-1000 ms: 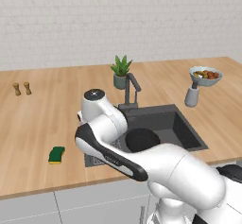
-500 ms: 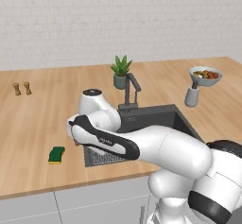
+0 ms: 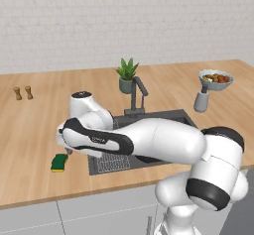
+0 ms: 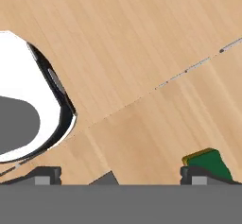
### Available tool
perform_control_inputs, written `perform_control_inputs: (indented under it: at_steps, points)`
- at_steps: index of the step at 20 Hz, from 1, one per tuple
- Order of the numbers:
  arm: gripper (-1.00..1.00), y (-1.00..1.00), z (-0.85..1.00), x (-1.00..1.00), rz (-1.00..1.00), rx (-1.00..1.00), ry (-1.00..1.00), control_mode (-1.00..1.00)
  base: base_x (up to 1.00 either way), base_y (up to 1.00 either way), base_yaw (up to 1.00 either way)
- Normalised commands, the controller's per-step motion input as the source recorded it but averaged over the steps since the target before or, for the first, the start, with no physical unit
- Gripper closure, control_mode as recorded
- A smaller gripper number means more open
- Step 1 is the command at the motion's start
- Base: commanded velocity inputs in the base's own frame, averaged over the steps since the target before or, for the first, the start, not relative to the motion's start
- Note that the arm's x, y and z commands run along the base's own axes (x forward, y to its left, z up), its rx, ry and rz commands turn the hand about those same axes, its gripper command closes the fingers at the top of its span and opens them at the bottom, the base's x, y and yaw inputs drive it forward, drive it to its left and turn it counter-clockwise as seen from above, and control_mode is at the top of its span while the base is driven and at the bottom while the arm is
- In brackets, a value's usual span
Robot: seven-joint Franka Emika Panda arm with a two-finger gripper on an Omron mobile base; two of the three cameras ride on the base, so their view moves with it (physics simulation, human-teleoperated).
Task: Pick the pan and sponge and place them into the sink. Then turn on the water.
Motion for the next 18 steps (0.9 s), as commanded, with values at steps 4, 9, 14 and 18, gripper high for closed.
perform_control_inputs:
  at_steps: [4,9,14,18]
  points:
    - [-1.00,0.29,-0.24,0.08,0.11,0.00,-0.13,-1.00,0.00,0.00,0.00]
    - [-1.00,0.10,-0.17,0.05,0.14,0.00,-0.08,-1.00,0.00,0.00,0.00]
    - [-1.00,0.05,-0.26,0.16,0.18,0.00,0.00,-1.00,0.00,0.00,0.00]
    - [-1.00,0.22,-0.29,0.29,0.15,0.00,0.00,-1.00,0.00,0.00,0.00]
